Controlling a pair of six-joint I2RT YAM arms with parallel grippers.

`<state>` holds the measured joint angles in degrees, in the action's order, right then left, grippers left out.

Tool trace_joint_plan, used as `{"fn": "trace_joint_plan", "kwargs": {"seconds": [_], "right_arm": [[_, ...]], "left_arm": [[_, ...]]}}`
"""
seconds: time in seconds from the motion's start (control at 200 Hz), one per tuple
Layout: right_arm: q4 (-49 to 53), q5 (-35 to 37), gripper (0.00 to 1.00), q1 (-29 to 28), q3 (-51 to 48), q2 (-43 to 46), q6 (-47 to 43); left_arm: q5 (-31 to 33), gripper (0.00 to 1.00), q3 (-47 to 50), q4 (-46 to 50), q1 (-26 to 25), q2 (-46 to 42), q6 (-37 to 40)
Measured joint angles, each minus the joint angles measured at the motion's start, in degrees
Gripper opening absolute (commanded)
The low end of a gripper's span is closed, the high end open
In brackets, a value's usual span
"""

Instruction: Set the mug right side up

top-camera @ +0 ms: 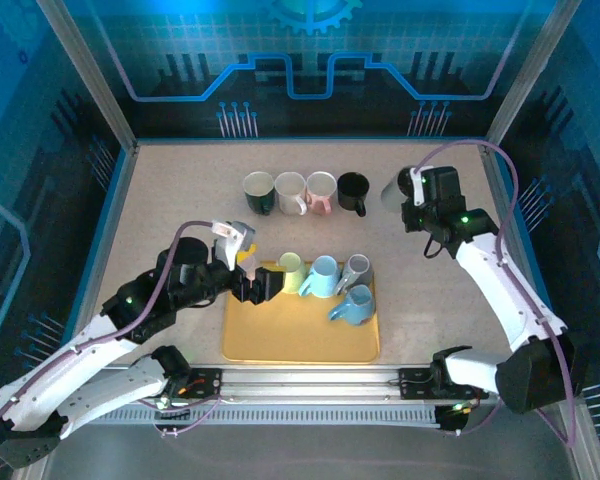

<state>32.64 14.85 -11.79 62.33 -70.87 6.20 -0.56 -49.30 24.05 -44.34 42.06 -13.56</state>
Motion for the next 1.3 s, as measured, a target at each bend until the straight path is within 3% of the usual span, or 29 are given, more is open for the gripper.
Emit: {"fn": "trace_joint_plan", "kwargs": {"seconds": [0.49, 1.03, 1.3], "right_arm": [[-8.6, 0.1, 0.00, 0.2, -3.6, -15.0, 0.8], [-9.5, 2.5, 0.00, -3.2, 8.9, -31.5, -0.7], [-9.2, 3.6, 0.19, -3.2, 10.3, -33.0, -0.6]], "left_arm": [[-0.8, 0.99, 0.7, -0.4, 0.3, 0.0, 0.0], [-0.8, 0.99, 0.8, -0.4, 0.7, 0.3, 0.0], [-0.9, 0.99, 0.8, -0.4, 0.7, 1.0, 0.0]]}}
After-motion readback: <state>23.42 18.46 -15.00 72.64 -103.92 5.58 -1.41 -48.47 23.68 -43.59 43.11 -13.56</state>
